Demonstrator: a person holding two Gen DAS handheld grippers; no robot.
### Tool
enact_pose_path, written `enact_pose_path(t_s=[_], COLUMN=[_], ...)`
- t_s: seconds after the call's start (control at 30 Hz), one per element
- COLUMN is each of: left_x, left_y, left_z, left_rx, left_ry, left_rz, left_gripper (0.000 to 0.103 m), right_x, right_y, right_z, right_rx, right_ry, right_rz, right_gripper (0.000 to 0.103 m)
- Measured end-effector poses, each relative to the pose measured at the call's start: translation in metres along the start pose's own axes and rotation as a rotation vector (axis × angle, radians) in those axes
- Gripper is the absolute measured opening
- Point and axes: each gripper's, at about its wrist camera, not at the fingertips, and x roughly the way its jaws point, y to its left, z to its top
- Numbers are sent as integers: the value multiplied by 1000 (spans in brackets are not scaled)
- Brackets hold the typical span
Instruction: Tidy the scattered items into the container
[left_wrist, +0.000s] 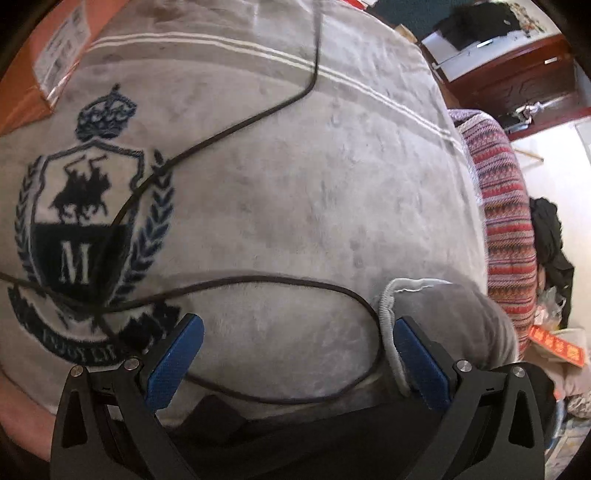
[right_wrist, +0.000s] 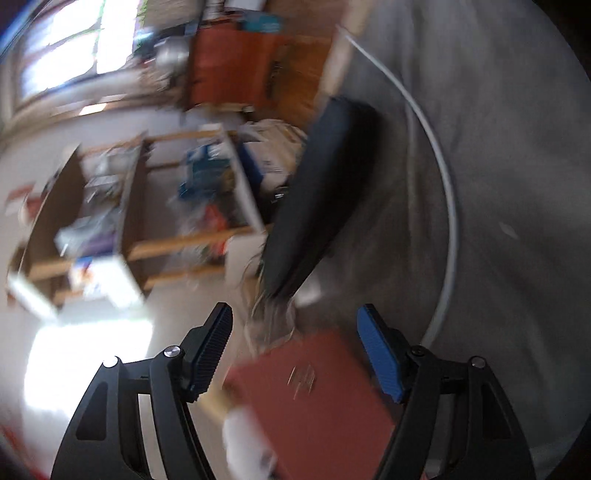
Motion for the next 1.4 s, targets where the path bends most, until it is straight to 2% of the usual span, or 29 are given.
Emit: enact_pose_path(t_s=[0.1, 0.13, 0.17, 0.27, 0.37, 0.47, 0.57, 0.67, 0.7, 0.73, 0.77, 0.8, 0.87, 0.9, 1.03, 1.17, 1.23, 1.33, 1.4], left_x=[8, 9, 9, 8, 4, -4, -12, -16, -16, -17, -18, -18, -21, -23, -46, -100, -135, -190, -222], left_y=[0, 0, 1, 1, -1, -4, -6, -8, -9, -9, -9, -9, -9, -8, -7, -5, -7, -17, -25], left_z=[0, 0, 0, -1, -3, -6, -8, -9, -9, -10, -10, -10, -11, -11, -15, -22, -31, -56, -76], left_rx=[14, 16, 16, 12, 22, 33, 42, 54, 58, 63, 68, 71, 70, 68, 71, 48, 30, 58, 91], left_ry=[17, 18, 19, 13, 2, -21, -53, -69, -73, -77, -81, -87, -103, -112, -208, -384, -487, -645, -748], left_rz=[15, 16, 16, 12, 12, 15, 25, 37, 42, 46, 48, 50, 49, 48, 69, 104, 99, 98, 119], left_gripper=[103, 103, 103, 103, 103, 103, 103, 103, 103, 103, 103, 103, 103, 103, 103, 103, 103, 103, 103], right_x=[44, 50, 50, 39, 4, -36, -69, -77, -72, -65, -58, -55, -60, -65, -112, -182, -213, -242, -256], right_y=[-3, 1, 6, 20, 42, 101, 180, 239, 248, 256, 261, 265, 260, 253, 215, 188, 175, 155, 145], right_z=[26, 32, 34, 35, 22, -16, -85, -165, -185, -208, -228, -245, -261, -266, -278, -313, -335, -361, -374], right_rx=[3, -19, -54, -130, -154, -262, -447, -570, -593, -639, -717, -805, -904, -937, -1023, -1237, -1366, -1534, -1585], right_ry=[-21, -52, -79, -112, -108, -39, 77, 219, 265, 314, 318, 264, 150, 133, 108, -19, -95, -178, -203], right_rz=[19, 21, 17, 1, 63, 169, 246, 266, 241, 179, 57, -106, -304, -361, -487, -601, -688, -834, -879], right_gripper=[71, 61, 35, 27, 27, 27, 27, 29, 32, 49, 93, 103, 101, 101, 99, 99, 100, 102, 102])
